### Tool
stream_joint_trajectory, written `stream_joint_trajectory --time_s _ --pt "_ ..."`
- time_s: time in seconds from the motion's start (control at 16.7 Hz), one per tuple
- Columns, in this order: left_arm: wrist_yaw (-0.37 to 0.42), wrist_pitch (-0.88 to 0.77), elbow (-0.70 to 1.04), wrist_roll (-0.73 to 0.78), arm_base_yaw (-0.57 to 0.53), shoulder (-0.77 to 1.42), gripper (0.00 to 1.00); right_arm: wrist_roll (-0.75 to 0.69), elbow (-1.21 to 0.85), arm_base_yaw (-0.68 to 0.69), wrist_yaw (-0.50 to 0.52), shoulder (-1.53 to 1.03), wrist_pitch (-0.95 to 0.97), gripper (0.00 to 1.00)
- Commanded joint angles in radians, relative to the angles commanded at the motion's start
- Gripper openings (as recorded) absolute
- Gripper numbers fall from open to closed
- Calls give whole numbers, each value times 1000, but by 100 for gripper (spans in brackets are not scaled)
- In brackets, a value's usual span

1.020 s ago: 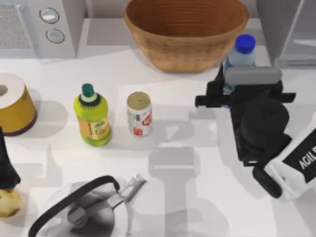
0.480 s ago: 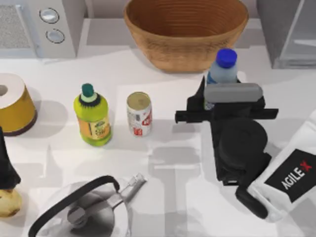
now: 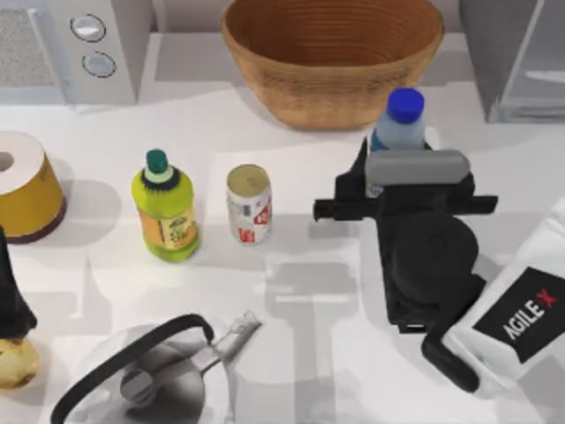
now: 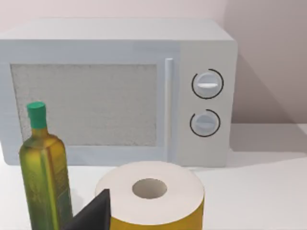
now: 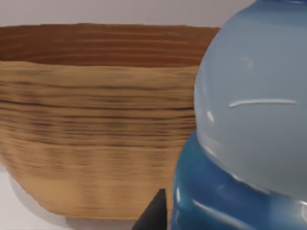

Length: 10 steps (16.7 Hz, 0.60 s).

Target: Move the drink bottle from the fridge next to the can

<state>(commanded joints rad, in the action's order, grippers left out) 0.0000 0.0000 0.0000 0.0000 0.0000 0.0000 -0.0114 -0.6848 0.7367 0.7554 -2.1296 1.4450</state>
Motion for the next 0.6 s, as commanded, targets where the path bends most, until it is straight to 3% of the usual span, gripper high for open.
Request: stream_joint_trajectory --time_s 0.6 --pt "0 0 0 0 0 0 100 0 0 0 0 0 0 98"
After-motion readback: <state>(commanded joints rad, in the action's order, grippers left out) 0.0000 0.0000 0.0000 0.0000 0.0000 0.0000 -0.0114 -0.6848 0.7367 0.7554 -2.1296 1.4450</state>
